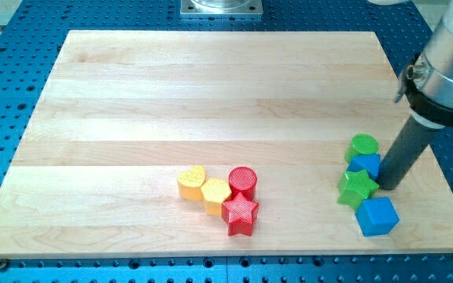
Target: Adjust the green circle
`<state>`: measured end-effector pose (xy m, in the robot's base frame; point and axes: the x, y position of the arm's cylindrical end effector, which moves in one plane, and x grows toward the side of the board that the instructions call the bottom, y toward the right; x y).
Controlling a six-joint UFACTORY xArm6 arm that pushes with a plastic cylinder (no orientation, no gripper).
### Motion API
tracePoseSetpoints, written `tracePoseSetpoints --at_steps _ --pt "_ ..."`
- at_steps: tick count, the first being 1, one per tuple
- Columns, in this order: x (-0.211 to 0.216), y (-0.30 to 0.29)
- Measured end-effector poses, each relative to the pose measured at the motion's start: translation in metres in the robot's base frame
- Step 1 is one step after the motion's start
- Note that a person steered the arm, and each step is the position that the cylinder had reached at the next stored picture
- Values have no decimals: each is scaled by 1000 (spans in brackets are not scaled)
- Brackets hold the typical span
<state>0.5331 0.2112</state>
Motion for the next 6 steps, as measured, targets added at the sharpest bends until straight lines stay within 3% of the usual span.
tracePoseSetpoints --at_steps 1,2,5,6 --pt "-9 -3" --pt "-48 33" --pt "-49 -3" --pt "-36 9"
